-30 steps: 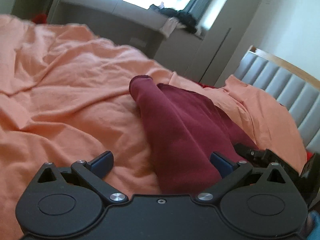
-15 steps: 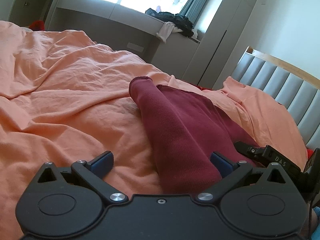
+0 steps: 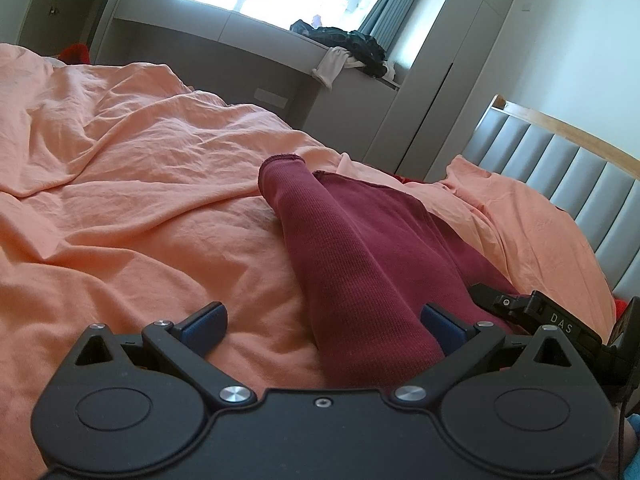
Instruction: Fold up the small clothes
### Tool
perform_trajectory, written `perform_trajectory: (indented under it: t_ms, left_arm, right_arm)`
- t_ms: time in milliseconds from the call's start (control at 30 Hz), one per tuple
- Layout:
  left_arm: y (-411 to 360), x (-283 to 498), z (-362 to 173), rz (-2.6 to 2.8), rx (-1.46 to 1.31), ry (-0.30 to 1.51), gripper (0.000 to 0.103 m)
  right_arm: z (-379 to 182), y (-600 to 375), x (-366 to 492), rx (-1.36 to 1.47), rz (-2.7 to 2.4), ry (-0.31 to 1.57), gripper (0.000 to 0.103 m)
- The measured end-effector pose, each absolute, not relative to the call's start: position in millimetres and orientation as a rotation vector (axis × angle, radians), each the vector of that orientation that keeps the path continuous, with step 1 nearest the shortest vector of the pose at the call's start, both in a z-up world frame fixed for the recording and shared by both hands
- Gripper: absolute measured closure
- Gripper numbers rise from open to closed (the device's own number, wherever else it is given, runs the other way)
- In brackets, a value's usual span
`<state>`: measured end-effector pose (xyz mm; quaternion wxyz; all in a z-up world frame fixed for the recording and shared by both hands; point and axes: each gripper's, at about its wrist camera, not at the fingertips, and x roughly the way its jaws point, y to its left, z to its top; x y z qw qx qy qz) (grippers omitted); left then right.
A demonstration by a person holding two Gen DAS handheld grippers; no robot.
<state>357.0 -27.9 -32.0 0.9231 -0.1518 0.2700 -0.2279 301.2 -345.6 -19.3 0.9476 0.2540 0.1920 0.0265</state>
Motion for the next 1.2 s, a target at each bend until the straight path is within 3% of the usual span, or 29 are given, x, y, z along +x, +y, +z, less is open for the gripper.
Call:
perform_trajectory:
  t_ms: [1000,1200]
  left_arm:
    - [-27.2,357.3,-32.7,-0.467,-0.313,0.55,0.0]
    - [-26.7,357.3,-32.3,-0.467,-0.313,0.55,0.0]
  right_arm:
    - [-8.2,-350.2,307.1,0.504,0.059,0.437,0.0]
    - [-1.7,-340.2,314.2,0.382,0.056,0.433,0.0]
